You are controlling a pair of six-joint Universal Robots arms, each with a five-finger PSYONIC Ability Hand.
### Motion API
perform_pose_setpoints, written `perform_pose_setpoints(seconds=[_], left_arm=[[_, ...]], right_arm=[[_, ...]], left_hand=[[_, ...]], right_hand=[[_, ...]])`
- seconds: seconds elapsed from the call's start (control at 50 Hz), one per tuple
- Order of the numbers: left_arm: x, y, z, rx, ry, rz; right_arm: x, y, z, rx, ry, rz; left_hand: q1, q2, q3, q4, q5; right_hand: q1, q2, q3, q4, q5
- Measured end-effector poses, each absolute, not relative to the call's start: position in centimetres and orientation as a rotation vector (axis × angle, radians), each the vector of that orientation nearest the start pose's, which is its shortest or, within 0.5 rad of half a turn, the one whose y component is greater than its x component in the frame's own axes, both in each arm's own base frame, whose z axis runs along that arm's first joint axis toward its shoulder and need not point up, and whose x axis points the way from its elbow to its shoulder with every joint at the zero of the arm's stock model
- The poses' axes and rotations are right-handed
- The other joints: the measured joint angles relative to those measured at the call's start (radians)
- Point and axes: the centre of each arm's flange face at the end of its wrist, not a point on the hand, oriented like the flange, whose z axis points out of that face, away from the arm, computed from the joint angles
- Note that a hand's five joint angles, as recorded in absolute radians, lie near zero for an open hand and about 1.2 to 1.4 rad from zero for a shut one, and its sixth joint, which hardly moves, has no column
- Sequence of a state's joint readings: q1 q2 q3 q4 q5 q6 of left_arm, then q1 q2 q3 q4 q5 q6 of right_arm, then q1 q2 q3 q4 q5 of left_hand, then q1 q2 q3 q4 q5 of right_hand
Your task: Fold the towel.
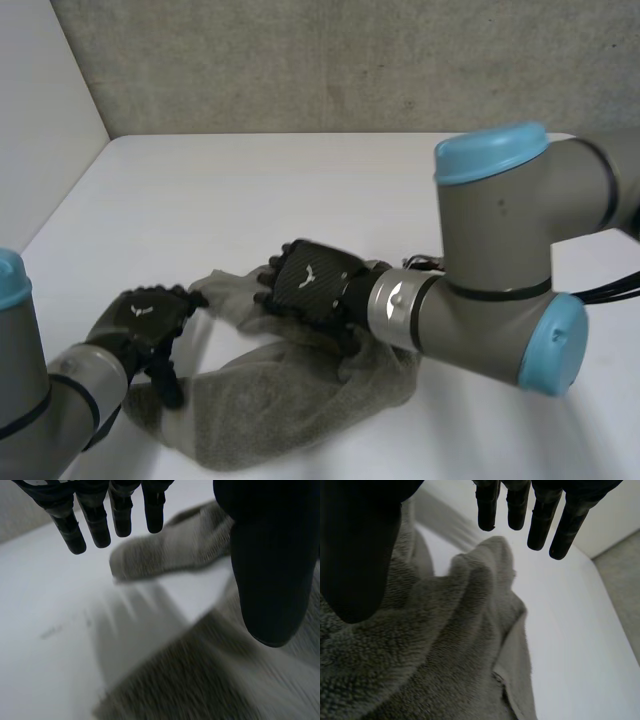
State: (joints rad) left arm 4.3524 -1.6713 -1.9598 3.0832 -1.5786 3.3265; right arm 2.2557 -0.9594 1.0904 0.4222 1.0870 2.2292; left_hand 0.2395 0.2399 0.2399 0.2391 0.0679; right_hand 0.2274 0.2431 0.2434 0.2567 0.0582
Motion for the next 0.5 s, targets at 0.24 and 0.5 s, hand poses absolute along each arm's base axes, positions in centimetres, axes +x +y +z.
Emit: perform_pose_setpoints(seconds=[0.24,0.5], left_arm=[[-20.0,-17.1,15.6,0.757,2.764,-1.447],[-20.1,-17.4,14.7,0.761,2.77,-1.416]], right_arm=[[38.1,-17.1,18.1,-2.203,1.321,-1.408],[38.3,-19.0,15.7,-2.423,1.303,-1.498]], left_hand=[[0.119,0.119,0.12,0.119,0.118],[0.5,0.502,0.502,0.492,0.486]], right_hand=[[0.001,0.0,0.0,0.0,0.0],[0.423,0.404,0.406,0.391,0.401]])
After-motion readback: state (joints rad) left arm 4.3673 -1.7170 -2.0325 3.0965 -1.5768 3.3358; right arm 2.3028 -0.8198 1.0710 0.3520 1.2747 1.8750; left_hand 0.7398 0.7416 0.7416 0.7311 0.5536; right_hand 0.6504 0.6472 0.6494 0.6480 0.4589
